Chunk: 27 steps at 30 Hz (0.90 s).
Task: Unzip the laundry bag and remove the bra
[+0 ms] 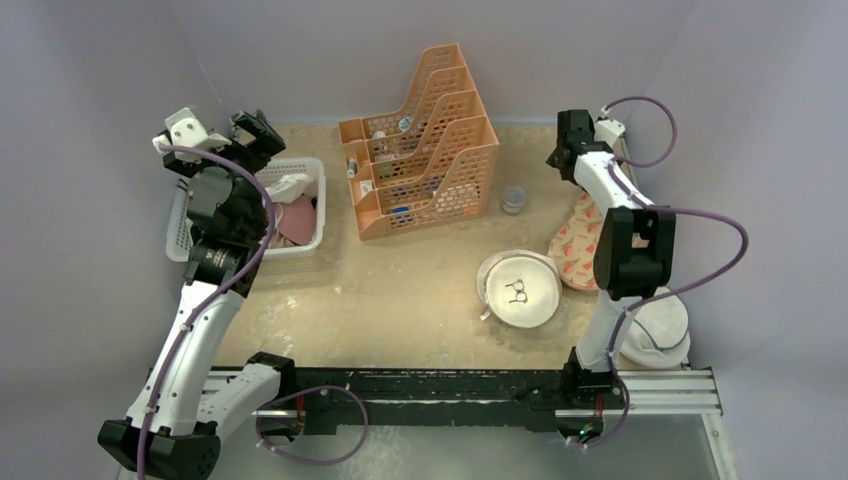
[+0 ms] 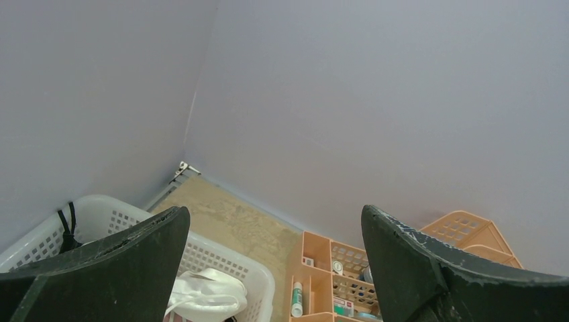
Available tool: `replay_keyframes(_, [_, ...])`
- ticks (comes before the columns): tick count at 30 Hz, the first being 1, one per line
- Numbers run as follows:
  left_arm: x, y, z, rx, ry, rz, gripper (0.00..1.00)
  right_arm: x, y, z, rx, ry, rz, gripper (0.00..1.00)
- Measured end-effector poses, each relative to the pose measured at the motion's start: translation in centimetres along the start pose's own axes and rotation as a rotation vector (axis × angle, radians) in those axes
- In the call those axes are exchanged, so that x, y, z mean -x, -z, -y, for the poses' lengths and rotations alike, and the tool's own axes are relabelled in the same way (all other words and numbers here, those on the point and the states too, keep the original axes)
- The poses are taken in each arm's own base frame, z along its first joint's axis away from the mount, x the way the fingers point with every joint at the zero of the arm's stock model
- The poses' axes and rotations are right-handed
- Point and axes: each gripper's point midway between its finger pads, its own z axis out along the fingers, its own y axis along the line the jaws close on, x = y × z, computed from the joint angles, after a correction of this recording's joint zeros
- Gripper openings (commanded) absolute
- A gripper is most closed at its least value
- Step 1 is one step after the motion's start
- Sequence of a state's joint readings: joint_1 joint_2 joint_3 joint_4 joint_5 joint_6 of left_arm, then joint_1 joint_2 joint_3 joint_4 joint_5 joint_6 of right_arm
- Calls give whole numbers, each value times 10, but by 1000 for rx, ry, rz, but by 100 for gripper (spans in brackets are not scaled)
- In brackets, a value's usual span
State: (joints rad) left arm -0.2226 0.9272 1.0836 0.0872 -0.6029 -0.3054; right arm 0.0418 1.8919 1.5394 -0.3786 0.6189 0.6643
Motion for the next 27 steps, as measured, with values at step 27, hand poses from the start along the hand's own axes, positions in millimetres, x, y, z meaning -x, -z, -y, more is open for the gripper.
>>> replay_keyframes(27, [-1,-3,2,6,31,8,100,-79,-57,66,-443,91,-223,84])
